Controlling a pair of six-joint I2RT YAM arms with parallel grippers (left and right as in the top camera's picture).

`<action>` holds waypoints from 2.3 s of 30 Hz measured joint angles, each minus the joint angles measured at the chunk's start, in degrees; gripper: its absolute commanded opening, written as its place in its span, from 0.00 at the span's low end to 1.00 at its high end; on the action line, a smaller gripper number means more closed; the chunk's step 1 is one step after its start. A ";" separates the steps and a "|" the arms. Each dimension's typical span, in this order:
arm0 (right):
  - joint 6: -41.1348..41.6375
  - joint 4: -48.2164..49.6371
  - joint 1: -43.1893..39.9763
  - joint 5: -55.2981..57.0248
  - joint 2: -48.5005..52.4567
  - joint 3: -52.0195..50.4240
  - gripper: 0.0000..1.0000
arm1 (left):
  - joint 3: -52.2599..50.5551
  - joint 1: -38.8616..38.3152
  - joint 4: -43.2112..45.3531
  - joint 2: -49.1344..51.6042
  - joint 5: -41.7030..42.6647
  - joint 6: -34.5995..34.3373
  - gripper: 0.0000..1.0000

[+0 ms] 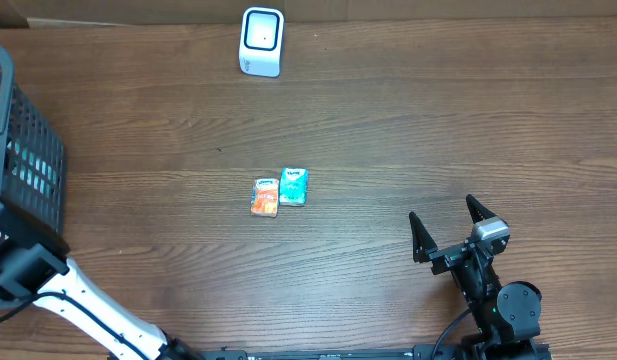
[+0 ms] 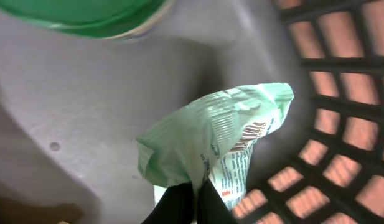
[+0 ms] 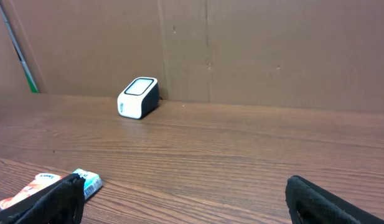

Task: Scan the item barcode
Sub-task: 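Reach the left gripper into the basket and grasp the green wipes pack, then place the green wipes pack beside the tissue packs with the left gripper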

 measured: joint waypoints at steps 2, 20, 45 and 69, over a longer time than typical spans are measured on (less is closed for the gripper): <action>0.00 -0.04 0.00 -0.02 0.00 0.00 1.00 | 0.52 -0.39 0.00 -0.31 0.00 0.00 0.16; 0.04 -0.02 0.00 -0.02 0.00 0.00 1.00 | -14.10 -0.52 13.44 -1.51 -0.90 0.81 0.77; 0.00 -0.02 0.00 0.00 0.00 0.00 1.00 | -15.28 -2.47 12.28 -20.85 -7.87 5.68 0.31; 0.02 -0.02 0.00 0.00 0.00 0.00 1.00 | -20.09 -36.89 -6.97 -39.85 5.38 3.32 0.34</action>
